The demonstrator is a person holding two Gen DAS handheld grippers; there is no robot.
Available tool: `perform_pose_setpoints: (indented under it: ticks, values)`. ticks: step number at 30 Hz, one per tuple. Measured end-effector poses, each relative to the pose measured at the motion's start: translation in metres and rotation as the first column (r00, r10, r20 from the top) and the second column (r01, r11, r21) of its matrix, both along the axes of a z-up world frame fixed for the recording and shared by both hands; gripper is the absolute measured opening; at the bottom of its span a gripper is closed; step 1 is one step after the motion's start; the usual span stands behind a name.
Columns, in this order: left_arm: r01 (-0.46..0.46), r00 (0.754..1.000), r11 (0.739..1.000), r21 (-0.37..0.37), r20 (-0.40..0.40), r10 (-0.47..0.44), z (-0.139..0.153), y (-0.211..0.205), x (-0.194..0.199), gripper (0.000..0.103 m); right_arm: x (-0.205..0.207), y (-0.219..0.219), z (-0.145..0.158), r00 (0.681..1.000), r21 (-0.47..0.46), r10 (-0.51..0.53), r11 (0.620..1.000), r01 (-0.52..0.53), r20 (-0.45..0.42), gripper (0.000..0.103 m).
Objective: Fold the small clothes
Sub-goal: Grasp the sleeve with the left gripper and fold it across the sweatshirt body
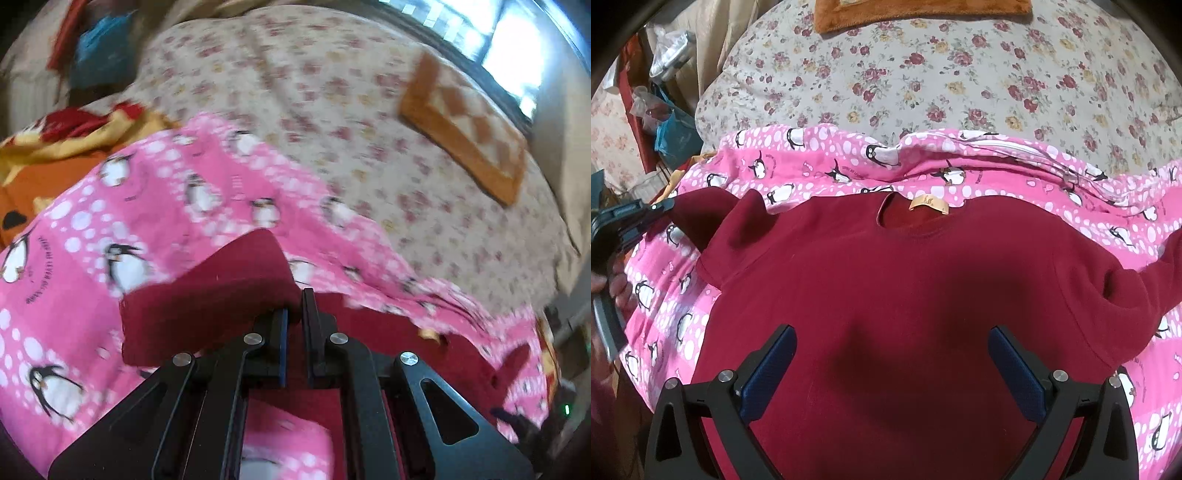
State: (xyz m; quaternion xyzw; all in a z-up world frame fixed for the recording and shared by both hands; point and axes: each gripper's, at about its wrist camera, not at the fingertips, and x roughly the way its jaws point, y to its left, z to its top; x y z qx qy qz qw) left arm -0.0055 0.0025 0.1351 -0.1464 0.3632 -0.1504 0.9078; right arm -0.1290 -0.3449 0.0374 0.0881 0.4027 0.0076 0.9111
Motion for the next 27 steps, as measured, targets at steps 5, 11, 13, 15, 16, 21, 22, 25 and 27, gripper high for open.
perform_pose_setpoints:
  ticks: [5, 11, 13, 15, 16, 21, 22, 25, 27]
  values:
    - [0.146, 0.988, 0.989, -0.002, 0.050, -0.145, 0.016, -0.059, -0.037, 0.006, -0.010, -0.016, 0.008, 0.999, -0.003, -0.035, 0.999, 0.035, 0.016, 0.103]
    - [0.323, 0.946, 0.945, 0.043, 0.022, -0.324, -0.004, -0.152, -0.067, 0.006, -0.025, -0.042, 0.015, 0.996, -0.007, -0.087, 0.996, 0.087, 0.024, 0.103]
    - [0.376, 0.927, 0.923, 0.083, -0.024, -0.375, -0.025, -0.186, -0.072, 0.006, -0.030, -0.050, 0.014, 0.995, -0.014, -0.103, 0.995, 0.103, 0.019, 0.103]
    - [0.394, 0.919, 0.910, 0.128, -0.064, -0.389, -0.046, -0.210, -0.075, 0.006, -0.034, -0.059, 0.009, 0.993, -0.019, -0.116, 0.993, 0.116, -0.002, 0.103]
    - [0.400, 0.916, 0.904, 0.149, -0.085, -0.392, -0.055, -0.218, -0.077, 0.006, -0.036, -0.061, 0.007, 0.993, -0.020, -0.119, 0.993, 0.119, -0.011, 0.103]
    - [0.451, 0.888, 0.875, 0.173, -0.183, -0.422, -0.081, -0.232, -0.085, 0.008, -0.042, -0.069, -0.007, 0.991, -0.031, -0.124, 0.992, 0.123, -0.053, 0.103]
    - [0.462, 0.883, 0.870, 0.172, -0.182, -0.433, -0.077, -0.228, -0.088, 0.011, -0.043, -0.070, -0.008, 0.991, -0.034, -0.122, 0.992, 0.120, -0.054, 0.103]
    - [0.464, 0.884, 0.868, 0.176, -0.146, -0.443, -0.058, -0.209, -0.102, 0.038, -0.042, -0.067, -0.009, 0.993, -0.034, -0.102, 0.994, 0.101, -0.053, 0.103]
    - [0.445, 0.896, 0.877, 0.183, -0.099, -0.434, -0.043, -0.189, -0.113, 0.057, -0.038, -0.060, -0.008, 0.996, -0.027, -0.080, 0.997, 0.079, -0.050, 0.103]
